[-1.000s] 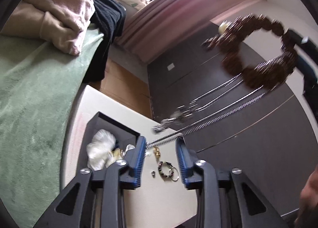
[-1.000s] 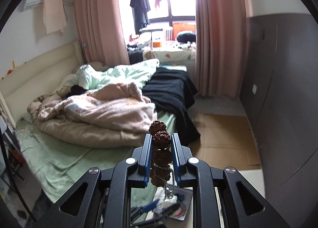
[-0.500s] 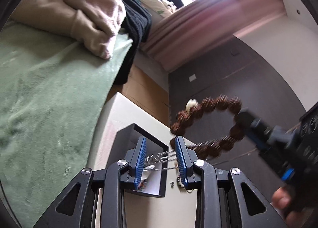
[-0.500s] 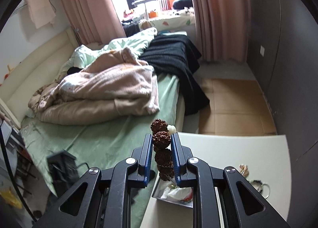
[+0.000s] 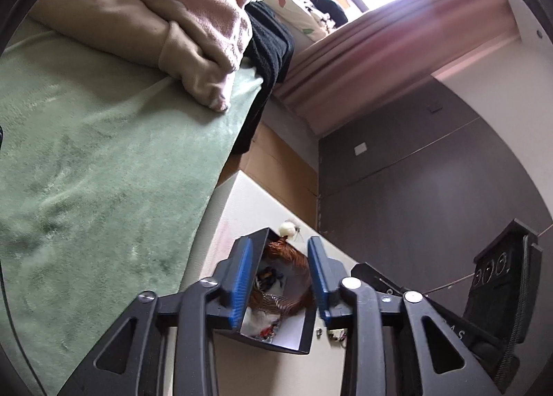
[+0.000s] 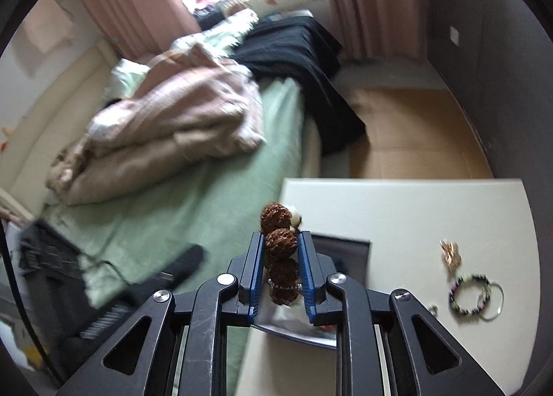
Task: Organize jewelry
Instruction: 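Lower the rudraksha bracelet into the black box and open the right tool, then grasp the black-and-green bead bracelet with the right tool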
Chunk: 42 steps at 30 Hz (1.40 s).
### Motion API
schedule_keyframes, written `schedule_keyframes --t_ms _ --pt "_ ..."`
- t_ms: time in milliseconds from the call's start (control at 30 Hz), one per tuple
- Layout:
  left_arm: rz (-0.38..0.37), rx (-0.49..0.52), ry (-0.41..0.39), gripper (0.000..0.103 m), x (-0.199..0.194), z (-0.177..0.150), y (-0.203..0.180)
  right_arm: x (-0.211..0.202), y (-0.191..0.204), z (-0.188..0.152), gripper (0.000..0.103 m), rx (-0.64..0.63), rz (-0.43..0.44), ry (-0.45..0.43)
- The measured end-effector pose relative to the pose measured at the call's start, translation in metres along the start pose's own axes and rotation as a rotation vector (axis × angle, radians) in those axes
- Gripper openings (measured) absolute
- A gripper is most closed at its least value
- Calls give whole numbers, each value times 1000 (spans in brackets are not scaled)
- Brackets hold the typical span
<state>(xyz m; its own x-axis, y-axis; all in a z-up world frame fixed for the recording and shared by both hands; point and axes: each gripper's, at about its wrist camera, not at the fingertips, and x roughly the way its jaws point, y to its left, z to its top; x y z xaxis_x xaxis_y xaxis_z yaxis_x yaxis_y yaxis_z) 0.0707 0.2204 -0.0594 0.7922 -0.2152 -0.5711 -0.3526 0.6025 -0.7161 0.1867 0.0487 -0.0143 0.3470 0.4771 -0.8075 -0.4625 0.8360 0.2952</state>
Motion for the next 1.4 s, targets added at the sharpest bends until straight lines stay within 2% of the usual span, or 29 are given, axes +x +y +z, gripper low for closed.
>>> schedule_keyframes --t_ms 33,67,100,133,167,233,367,500,533,667,767,967,1167,1333,1400 --pt "12 2 6 54 2 -1 -1 4 -6 -2 26 17 2 19" --pt "20 5 7 58 3 -2 -2 6 -13 -5 30 33 8 31" --pt "21 10 1 64 2 -3 -4 6 -19 -7 41 41 7 34" --pt "20 16 -6 65 2 -4 -5 4 -23 -9 47 49 0 30" --pt "23 26 -13 66 1 -5 -8 0 -29 -11 49 59 -8 18" --pt "28 40 -18 70 0 -7 -11 -9 -39 -14 49 74 -11 -1" --pt "28 55 -8 71 5 -14 -17 -30 -65 -24 50 113 -16 -21" --pt "35 86 -9 71 9 -24 -28 -53 -94 -39 72 159 -28 -55" --pt "37 97 -11 71 11 -27 -32 -56 -99 -41 73 169 -31 -64" --pt "41 141 -4 72 19 -41 -49 -74 -132 -58 74 232 -36 -94" --pt "56 208 10 72 28 -54 -66 -77 -157 -73 79 281 -30 -103" --pt "48 332 52 72 50 -85 -98 -70 -199 -90 79 365 -9 -58" --pt "52 424 107 72 73 -111 -118 -74 -226 -95 79 425 0 -62" --pt "88 505 159 71 95 -131 -130 -69 -244 -101 79 450 -3 -24" --pt "100 541 177 68 103 -138 -133 -69 -250 -102 79 457 -14 -24"
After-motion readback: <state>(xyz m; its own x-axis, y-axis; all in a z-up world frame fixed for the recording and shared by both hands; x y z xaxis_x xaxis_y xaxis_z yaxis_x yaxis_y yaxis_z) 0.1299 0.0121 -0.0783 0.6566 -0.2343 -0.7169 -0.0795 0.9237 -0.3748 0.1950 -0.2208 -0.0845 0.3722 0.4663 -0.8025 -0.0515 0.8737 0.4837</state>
